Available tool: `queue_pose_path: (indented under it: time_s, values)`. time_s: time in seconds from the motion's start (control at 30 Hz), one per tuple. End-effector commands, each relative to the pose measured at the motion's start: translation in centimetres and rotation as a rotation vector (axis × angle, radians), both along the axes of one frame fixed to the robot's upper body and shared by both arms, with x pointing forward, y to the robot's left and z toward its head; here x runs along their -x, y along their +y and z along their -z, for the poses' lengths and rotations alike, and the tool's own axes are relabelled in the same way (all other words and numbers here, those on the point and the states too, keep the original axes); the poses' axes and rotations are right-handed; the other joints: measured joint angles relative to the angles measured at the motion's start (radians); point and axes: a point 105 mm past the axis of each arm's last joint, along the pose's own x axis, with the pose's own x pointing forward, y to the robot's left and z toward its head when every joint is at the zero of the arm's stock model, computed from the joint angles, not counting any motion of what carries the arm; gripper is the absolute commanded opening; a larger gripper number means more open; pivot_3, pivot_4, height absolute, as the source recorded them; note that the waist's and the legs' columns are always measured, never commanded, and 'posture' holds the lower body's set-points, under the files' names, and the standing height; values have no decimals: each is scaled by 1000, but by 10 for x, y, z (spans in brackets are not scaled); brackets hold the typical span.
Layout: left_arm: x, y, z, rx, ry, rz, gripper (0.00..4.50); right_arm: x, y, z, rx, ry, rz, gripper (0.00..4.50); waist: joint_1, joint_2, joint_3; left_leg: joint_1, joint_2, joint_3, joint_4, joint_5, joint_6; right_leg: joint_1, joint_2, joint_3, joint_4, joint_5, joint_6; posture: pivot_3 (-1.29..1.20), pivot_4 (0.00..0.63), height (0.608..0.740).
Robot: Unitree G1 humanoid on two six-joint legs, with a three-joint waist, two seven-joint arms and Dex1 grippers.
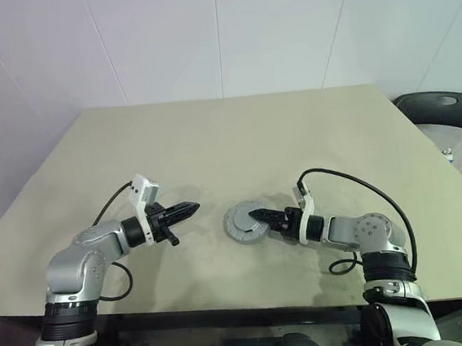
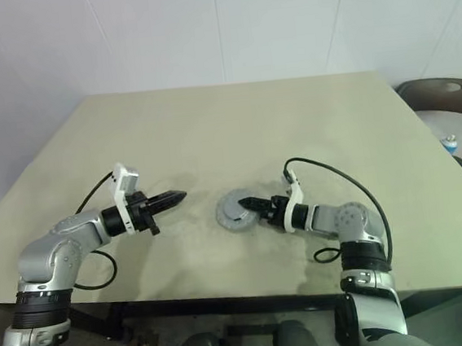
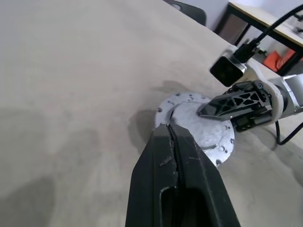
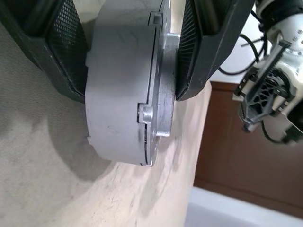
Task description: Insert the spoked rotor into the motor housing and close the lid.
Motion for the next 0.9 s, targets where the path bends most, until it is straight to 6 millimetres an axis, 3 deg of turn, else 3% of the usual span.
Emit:
queue_pose_path:
  time_s: [0.03,0.27,0.37,0.67,0.9]
  values:
    - [6,7,-5,60,12,-19,0,-3,14,-10,-80,5,-10,2483,-2,1,0,0,0,0,0,0,0,0,0,0,0,0,0,0,0,740]
    - [2,24,16,137,75,-177,0,-12,34,-43,-192,-61,-7,2483,1,2,2,-4,0,0,-1,0,0,-4,0,0,0,0,0,0,0,740]
    - [2,30,26,133,99,-212,0,-13,38,-48,-197,-67,-13,2483,2,1,2,-13,0,0,1,1,-2,-13,0,0,2,1,1,0,0,740]
    - [0,32,27,153,107,-229,0,-20,31,-45,-157,-53,9,2483,4,1,2,-15,-2,0,1,1,-2,-15,-1,0,2,1,1,0,0,740]
    - [1,33,29,133,107,-239,0,-19,32,-24,-79,-11,21,2483,2,1,2,-15,-2,0,1,2,-3,-15,-1,0,2,1,1,0,0,740]
